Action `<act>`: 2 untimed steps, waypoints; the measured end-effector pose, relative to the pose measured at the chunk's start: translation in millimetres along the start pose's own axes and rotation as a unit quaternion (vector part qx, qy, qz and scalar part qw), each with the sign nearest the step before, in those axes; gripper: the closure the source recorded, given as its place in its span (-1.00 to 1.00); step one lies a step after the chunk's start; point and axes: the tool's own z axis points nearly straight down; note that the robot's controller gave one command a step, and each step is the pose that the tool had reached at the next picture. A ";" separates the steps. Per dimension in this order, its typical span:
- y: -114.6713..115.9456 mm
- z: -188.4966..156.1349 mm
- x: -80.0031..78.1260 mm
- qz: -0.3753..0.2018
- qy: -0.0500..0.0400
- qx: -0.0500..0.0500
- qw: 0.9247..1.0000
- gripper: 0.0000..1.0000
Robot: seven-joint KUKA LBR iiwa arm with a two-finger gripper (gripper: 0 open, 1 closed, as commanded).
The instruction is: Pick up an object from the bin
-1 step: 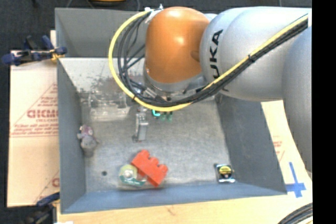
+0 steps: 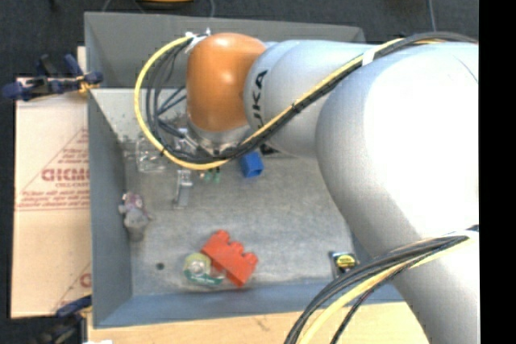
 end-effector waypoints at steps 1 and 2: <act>59.8 -17.3 -9.9 -0.245 0.002 0.003 0.969 -1.00; 24.8 -16.9 -12.8 -0.183 0.003 0.000 0.983 -1.00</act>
Offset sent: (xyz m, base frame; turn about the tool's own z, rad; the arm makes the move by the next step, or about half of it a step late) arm 0.0122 0.0621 0.0161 -0.4979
